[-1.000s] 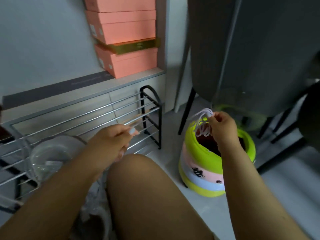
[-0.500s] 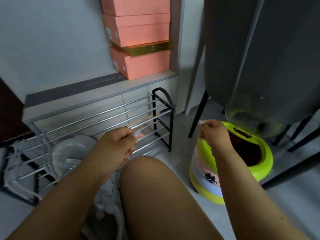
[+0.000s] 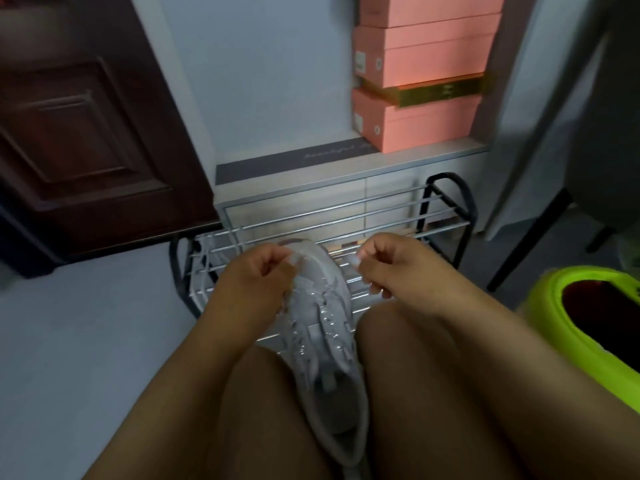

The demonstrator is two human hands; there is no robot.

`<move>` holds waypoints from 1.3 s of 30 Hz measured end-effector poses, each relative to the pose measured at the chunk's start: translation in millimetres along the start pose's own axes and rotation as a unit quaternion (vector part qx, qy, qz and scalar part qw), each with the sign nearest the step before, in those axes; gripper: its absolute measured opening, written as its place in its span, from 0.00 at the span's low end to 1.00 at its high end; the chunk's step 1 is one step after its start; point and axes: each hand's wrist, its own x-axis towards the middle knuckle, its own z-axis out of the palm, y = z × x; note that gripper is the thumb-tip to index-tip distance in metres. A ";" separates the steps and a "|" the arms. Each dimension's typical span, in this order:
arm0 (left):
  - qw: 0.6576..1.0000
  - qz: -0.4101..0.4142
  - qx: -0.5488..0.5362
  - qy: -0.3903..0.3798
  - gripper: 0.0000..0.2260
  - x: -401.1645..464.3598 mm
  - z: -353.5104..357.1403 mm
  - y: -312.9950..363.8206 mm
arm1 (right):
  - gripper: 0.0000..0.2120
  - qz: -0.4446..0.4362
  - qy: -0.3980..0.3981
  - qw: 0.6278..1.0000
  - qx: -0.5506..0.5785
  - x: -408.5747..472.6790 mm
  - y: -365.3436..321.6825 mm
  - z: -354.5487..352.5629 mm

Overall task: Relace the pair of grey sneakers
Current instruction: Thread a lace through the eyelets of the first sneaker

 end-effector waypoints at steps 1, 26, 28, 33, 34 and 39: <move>1.000 -0.008 0.001 0.012 0.07 -0.6 -6.6 -4.9 | 0.09 -0.009 -0.023 0.999 -0.036 -2.3 -6.0 4.9; 0.975 -0.172 0.136 0.025 0.11 127.7 -24.6 -164.5 | 0.26 -0.040 -0.009 0.998 -0.037 30.3 -11.3 27.5; 0.980 -0.152 0.105 0.080 0.09 127.0 -31.6 -155.8 | 0.25 -0.033 0.009 0.999 -0.004 31.6 -10.4 26.3; 0.987 -0.056 -0.018 0.150 0.09 124.7 -59.2 -96.5 | 0.18 -0.034 0.025 0.998 0.038 35.6 -12.5 25.2; 0.986 -0.034 -0.036 0.161 0.09 122.8 -64.9 -78.3 | 0.19 -0.038 0.024 0.998 0.044 35.7 -15.0 25.6; 0.980 0.082 -0.118 0.138 0.10 102.0 -86.1 19.4 | 0.17 -0.066 -0.003 0.997 0.049 33.4 -36.8 27.7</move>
